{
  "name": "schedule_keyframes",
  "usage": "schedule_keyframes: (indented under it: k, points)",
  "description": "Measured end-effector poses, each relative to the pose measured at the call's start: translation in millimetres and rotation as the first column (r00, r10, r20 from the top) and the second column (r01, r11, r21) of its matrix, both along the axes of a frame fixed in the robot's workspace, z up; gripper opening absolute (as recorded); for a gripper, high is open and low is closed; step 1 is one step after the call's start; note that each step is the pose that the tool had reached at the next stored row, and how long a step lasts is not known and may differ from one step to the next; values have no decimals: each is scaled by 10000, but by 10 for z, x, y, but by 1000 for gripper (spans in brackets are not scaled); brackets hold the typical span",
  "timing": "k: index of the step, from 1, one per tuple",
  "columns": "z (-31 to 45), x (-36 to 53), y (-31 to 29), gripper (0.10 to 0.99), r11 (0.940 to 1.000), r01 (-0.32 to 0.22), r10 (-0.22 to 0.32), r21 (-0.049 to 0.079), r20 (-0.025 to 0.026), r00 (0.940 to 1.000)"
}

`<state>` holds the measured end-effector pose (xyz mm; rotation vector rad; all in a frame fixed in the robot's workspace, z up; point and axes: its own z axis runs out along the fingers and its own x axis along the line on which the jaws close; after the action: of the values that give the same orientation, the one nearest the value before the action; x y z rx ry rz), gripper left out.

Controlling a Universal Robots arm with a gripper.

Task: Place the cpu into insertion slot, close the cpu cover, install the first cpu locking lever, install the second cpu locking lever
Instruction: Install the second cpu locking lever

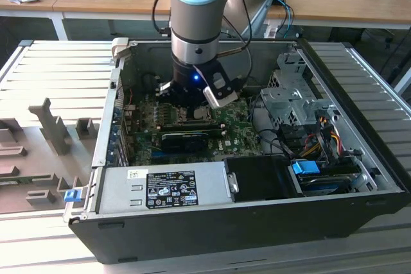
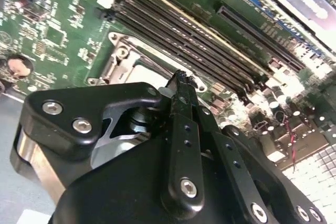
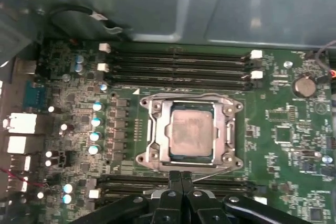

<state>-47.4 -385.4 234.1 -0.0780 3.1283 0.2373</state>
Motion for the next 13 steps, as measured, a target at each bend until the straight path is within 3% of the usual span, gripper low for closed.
schedule_keyframes:
  k: [7, 10, 11, 12, 13]
  points:
    - [-165, -112, -10, 106, 9987, -493, 493, 105, 2, 9988]
    - [-248, -121, -11, 106, 9979, -634, 634, 168, 6, 9980]
    - [-255, -123, -13, 106, 9977, -645, 645, 209, 5, 9979]
    - [-264, -146, -25, 106, 9972, -649, 649, 372, 18, 9979]
    - [-266, -154, -37, 106, 9968, -653, 652, 456, 24, 9979]
